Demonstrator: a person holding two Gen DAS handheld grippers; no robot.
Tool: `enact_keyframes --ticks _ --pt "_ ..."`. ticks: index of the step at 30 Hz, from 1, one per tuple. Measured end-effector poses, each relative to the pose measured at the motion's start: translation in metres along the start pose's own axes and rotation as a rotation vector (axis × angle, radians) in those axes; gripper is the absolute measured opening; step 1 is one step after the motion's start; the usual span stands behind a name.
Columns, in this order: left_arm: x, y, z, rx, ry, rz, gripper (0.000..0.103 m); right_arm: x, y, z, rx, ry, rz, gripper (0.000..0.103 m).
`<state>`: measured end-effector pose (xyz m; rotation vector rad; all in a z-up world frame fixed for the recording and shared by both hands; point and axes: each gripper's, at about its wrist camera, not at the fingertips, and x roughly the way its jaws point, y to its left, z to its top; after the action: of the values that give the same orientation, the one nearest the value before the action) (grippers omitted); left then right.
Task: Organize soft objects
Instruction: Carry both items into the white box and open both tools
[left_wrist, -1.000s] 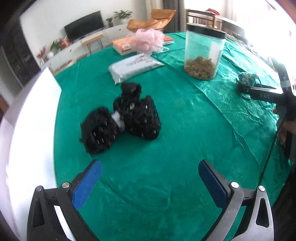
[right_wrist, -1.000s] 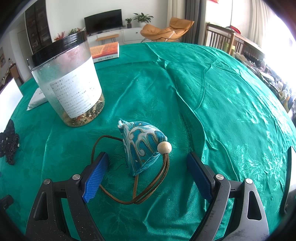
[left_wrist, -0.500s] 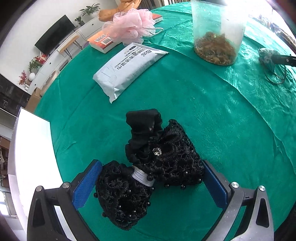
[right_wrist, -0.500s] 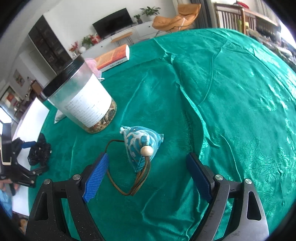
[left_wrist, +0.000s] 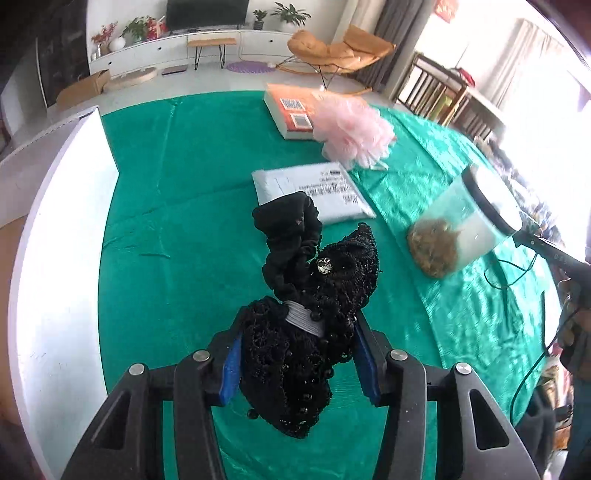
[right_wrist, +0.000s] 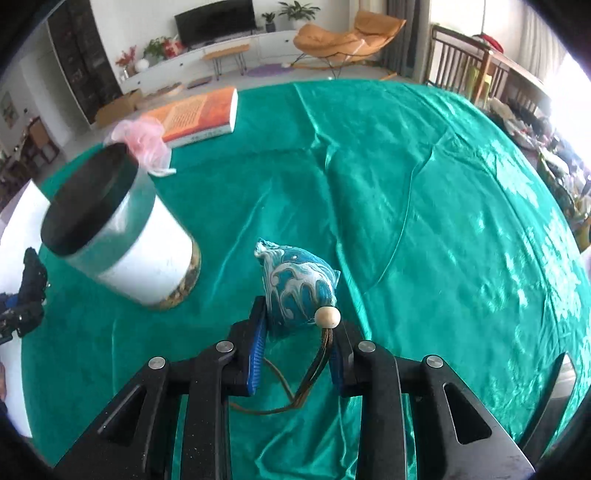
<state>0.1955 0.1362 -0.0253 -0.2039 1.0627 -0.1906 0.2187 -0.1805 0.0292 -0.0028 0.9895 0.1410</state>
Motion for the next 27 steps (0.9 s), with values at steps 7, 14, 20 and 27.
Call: enact_keyframes --ticks 7,14,20,27 --pt "-0.108 0.03 0.002 -0.053 -0.174 -0.018 0.051 -0.091 0.094 0.067 -0.186 -0.168 0.08 0.031" --pt "-0.199 0.127 -0.058 -0.149 -0.22 0.342 0.052 -0.142 0.284 0.044 -0.393 -0.153 0.472 0.031" --pt "-0.206 0.178 -0.112 -0.205 -0.162 0.673 0.1 -0.149 0.41 -0.019 -0.518 -0.053 0.73 0.061" --pt "-0.188 0.141 -0.125 -0.12 -0.235 0.587 0.1 -0.114 0.37 -0.064 -0.569 -0.155 0.522 0.085"
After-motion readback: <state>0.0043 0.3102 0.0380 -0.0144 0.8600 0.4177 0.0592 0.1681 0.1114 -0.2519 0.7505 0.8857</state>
